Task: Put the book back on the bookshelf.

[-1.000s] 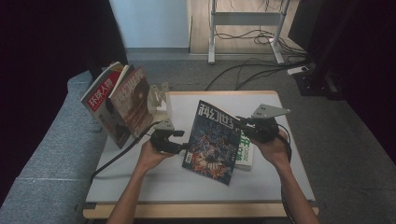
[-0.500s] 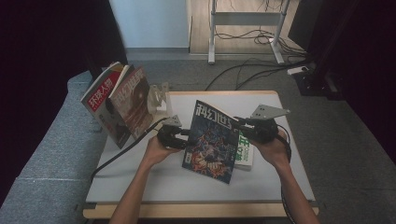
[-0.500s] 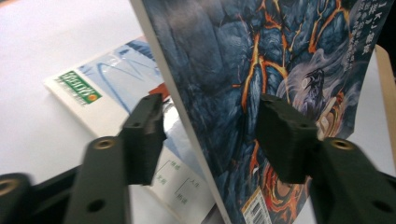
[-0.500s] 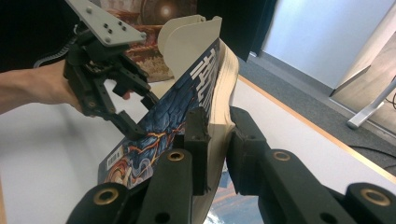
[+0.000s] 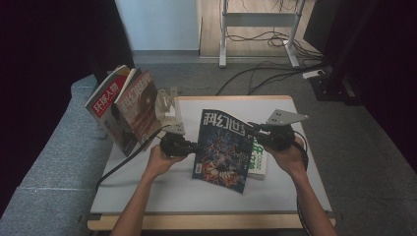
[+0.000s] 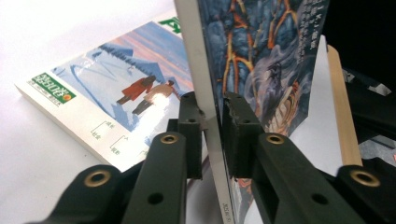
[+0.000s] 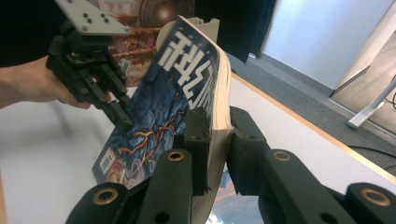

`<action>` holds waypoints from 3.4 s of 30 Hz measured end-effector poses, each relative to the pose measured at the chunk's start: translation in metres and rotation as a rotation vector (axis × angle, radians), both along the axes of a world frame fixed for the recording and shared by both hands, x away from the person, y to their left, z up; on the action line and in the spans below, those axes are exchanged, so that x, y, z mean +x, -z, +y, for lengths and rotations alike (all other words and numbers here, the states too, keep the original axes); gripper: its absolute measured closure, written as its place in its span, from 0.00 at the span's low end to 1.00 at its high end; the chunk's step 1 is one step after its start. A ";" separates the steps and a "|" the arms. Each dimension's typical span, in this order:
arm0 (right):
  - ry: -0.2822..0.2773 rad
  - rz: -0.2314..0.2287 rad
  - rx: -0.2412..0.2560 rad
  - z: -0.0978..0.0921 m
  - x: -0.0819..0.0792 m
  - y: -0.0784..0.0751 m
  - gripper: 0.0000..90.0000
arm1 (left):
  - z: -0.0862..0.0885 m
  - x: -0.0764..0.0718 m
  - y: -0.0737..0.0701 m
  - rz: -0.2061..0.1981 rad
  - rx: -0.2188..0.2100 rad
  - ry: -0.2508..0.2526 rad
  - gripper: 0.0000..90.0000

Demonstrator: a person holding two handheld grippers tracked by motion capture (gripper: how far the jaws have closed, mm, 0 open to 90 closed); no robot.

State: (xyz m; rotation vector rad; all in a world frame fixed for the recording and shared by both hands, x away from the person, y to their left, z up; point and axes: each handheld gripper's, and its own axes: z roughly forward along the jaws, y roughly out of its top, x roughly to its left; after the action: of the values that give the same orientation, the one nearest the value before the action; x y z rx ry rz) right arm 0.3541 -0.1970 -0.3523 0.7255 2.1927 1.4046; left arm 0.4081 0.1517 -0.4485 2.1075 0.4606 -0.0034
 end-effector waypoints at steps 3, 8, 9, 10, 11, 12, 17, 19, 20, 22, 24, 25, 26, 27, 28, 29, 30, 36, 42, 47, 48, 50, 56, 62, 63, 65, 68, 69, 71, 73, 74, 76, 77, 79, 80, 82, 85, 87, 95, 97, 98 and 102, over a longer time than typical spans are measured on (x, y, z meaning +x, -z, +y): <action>-0.004 -0.016 0.009 0.001 -0.001 -0.004 0.87 | 0.003 -0.005 -0.004 -0.044 -0.010 -0.017 0.90; -0.016 -0.033 0.041 0.003 -0.004 -0.009 0.88 | 0.018 -0.014 -0.003 -0.086 -0.062 -0.017 0.92; -0.016 -0.032 0.049 0.003 -0.003 -0.008 0.87 | 0.019 -0.015 -0.003 -0.088 -0.065 -0.014 0.92; -0.015 -0.032 0.055 0.003 -0.003 -0.008 0.87 | 0.020 -0.017 -0.002 -0.091 -0.067 -0.011 0.92; -0.014 -0.027 0.062 0.003 -0.002 -0.008 0.86 | 0.021 -0.019 -0.002 -0.096 -0.064 -0.007 0.92; -0.010 -0.023 0.065 0.003 -0.002 -0.008 0.85 | 0.022 -0.021 -0.002 -0.102 -0.061 -0.004 0.92; 0.009 0.007 0.051 0.002 0.002 -0.003 0.80 | 0.025 -0.024 -0.001 -0.111 -0.049 -0.007 0.92; 0.014 0.018 0.055 0.002 0.004 0.000 0.80 | 0.027 -0.025 0.000 -0.109 -0.051 -0.009 0.92; 0.015 0.026 0.061 0.002 0.005 0.002 0.79 | 0.027 -0.025 0.000 -0.109 -0.055 -0.008 0.92; 0.014 0.043 0.069 0.001 0.008 0.008 0.79 | 0.028 -0.026 0.001 -0.111 -0.057 -0.007 0.92; 0.006 0.059 0.083 0.000 0.010 0.013 0.79 | 0.029 -0.027 0.001 -0.116 -0.056 -0.007 0.92; 0.001 0.065 0.093 0.000 0.011 0.015 0.79 | 0.029 -0.027 0.001 -0.117 -0.057 -0.006 0.92; -0.002 0.072 0.102 -0.001 0.012 0.018 0.79 | 0.028 -0.028 0.001 -0.119 -0.057 -0.005 0.92; -0.004 0.077 0.109 -0.001 0.012 0.020 0.79 | 0.028 -0.028 0.001 -0.120 -0.056 -0.004 0.92; -0.006 0.080 0.113 -0.001 0.012 0.021 0.79 | 0.028 -0.029 0.001 -0.121 -0.057 -0.004 0.92; -0.006 0.083 0.116 -0.001 0.012 0.023 0.79 | 0.028 -0.029 0.001 -0.123 -0.056 -0.001 0.92; -0.008 0.084 0.119 -0.001 0.012 0.024 0.80 | 0.028 -0.030 0.001 -0.123 -0.057 0.002 0.92; -0.019 0.077 0.135 -0.004 0.008 0.026 0.86 | 0.026 -0.032 -0.003 -0.128 -0.060 0.018 0.85; -0.032 0.077 0.157 -0.007 0.006 0.029 0.87 | 0.032 -0.027 -0.015 -0.121 -0.166 0.006 0.81; -0.033 0.069 0.144 -0.005 0.005 0.027 0.88 | 0.027 -0.027 -0.033 -0.164 -0.108 0.000 0.78; -0.030 0.068 0.141 -0.005 0.005 0.027 0.88 | 0.025 -0.027 -0.036 -0.170 -0.101 -0.001 0.78; -0.031 0.069 0.144 -0.005 0.005 0.028 0.88 | 0.021 -0.026 -0.044 -0.188 -0.097 0.005 0.77; -0.039 0.066 0.140 -0.006 0.004 0.027 0.88 | 0.012 -0.024 -0.067 -0.211 -0.129 0.012 0.77; -0.042 0.060 0.130 -0.004 0.003 0.026 0.88 | 0.003 -0.023 -0.087 -0.216 -0.134 0.012 0.76; -0.042 0.059 0.130 -0.004 0.003 0.026 0.88 | 0.001 -0.022 -0.089 -0.216 -0.128 0.013 0.75; -0.042 0.059 0.127 -0.004 0.003 0.026 0.88 | -0.002 -0.022 -0.093 -0.219 -0.109 0.006 0.75; -0.038 0.060 0.124 -0.004 0.003 0.026 0.88 | -0.006 -0.021 -0.095 -0.215 -0.088 -0.028 0.78; -0.038 0.060 0.124 -0.005 0.003 0.026 0.88 | -0.006 -0.021 -0.095 -0.206 -0.088 -0.038 0.81; -0.034 0.061 0.125 -0.005 0.003 0.026 0.87 | -0.005 -0.021 -0.095 -0.203 -0.089 -0.046 0.86; -0.030 0.061 0.124 -0.006 0.004 0.027 0.86 | -0.005 -0.022 -0.096 -0.202 -0.090 -0.039 0.89; -0.030 0.062 0.124 -0.006 0.004 0.027 0.85 | -0.004 -0.023 -0.096 -0.204 -0.087 -0.035 0.90; -0.026 0.058 0.117 -0.006 0.004 0.028 0.84 | -0.004 -0.025 -0.097 -0.204 -0.083 -0.030 0.90; -0.023 0.057 0.111 -0.006 0.004 0.028 0.83 | -0.004 -0.026 -0.097 -0.204 -0.080 -0.028 0.91; -0.005 0.053 0.088 -0.007 0.004 0.030 0.80 | -0.003 -0.027 -0.097 -0.198 -0.075 -0.026 0.91; 0.002 0.052 0.077 -0.008 0.004 0.032 0.79 | -0.003 -0.027 -0.098 -0.198 -0.073 -0.026 0.91; 0.018 0.058 0.065 -0.011 0.003 0.037 0.76 | -0.002 -0.027 -0.098 -0.197 -0.070 -0.025 0.91; 0.051 0.082 0.057 -0.019 0.003 0.049 0.71 | -0.002 -0.027 -0.098 -0.196 -0.068 -0.023 0.91; 0.086 0.090 0.034 -0.025 0.003 0.056 0.66 | -0.002 -0.028 -0.098 -0.205 -0.063 -0.028 0.91; 0.254 0.174 -0.003 -0.056 0.003 0.090 0.45 | -0.001 -0.028 -0.099 -0.193 -0.061 -0.019 0.91; 0.285 0.182 -0.021 -0.062 0.002 0.098 0.41 | -0.001 -0.027 -0.100 -0.184 -0.055 -0.016 0.91; 0.301 0.188 -0.032 -0.065 0.002 0.102 0.39 | -0.001 -0.026 -0.100 -0.179 -0.050 -0.016 0.91; 0.362 0.219 -0.049 -0.077 0.003 0.120 0.27 | -0.001 -0.026 -0.103 -0.167 -0.029 -0.013 0.91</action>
State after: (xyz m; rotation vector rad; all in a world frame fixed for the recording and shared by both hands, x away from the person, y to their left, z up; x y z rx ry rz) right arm 0.3568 -0.2742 -0.4728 1.2369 2.1058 1.1281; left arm 0.3821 0.1502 -0.3454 2.0565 0.3722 0.1709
